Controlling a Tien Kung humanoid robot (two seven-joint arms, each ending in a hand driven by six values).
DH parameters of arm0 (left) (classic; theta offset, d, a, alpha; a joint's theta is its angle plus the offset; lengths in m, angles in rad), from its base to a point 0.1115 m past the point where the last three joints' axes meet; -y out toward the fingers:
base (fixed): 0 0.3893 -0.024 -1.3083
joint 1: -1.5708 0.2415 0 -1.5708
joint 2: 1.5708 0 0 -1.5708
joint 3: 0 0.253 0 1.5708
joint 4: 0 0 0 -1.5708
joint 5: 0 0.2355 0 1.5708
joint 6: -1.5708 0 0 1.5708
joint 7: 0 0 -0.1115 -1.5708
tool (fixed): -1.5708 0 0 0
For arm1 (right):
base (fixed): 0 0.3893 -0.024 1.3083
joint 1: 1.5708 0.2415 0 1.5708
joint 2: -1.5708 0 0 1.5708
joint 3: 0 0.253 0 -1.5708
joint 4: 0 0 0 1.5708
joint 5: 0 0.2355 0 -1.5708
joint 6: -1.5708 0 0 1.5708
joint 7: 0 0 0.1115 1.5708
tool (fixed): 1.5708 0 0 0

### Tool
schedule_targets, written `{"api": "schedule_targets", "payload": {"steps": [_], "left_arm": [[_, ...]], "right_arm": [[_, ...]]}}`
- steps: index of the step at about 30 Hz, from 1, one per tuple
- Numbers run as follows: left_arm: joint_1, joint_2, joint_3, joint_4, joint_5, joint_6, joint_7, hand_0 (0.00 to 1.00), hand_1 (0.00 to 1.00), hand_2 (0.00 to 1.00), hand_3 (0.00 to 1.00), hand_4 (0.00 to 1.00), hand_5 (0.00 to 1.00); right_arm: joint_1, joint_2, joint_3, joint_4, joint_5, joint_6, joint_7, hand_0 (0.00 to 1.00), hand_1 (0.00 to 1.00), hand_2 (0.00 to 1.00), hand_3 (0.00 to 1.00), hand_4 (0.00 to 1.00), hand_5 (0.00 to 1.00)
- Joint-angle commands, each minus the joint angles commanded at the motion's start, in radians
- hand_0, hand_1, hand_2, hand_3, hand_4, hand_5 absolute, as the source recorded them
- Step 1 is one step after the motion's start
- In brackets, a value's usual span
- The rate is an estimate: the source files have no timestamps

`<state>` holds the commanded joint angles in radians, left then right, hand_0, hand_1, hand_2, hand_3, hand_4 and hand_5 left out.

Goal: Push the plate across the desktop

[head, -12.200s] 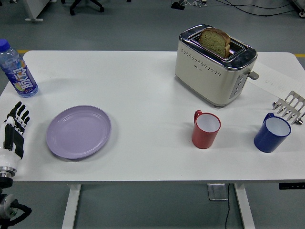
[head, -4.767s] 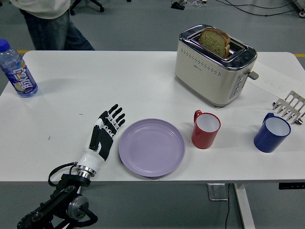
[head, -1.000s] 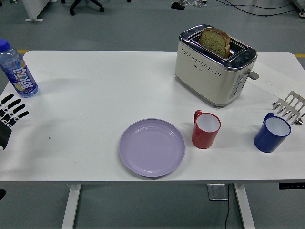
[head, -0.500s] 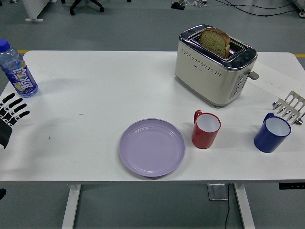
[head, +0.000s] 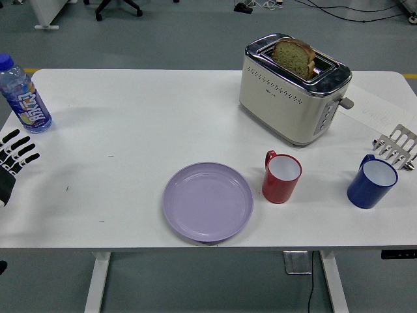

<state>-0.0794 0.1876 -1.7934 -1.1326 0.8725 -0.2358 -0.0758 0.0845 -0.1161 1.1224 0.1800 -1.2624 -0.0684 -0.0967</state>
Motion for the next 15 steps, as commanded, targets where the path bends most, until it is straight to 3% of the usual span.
{"api": "schedule_targets", "payload": {"steps": [15], "left_arm": [[-0.004,0.002,-0.005,-0.005,0.001,0.001,0.001,0.553,0.690,0.686,0.733,0.548,0.998]], "right_arm": [[0.005,0.000,-0.001,0.000,-0.001,0.001,0.001,0.604,0.547,0.653,0.612,0.145,0.334]]}}
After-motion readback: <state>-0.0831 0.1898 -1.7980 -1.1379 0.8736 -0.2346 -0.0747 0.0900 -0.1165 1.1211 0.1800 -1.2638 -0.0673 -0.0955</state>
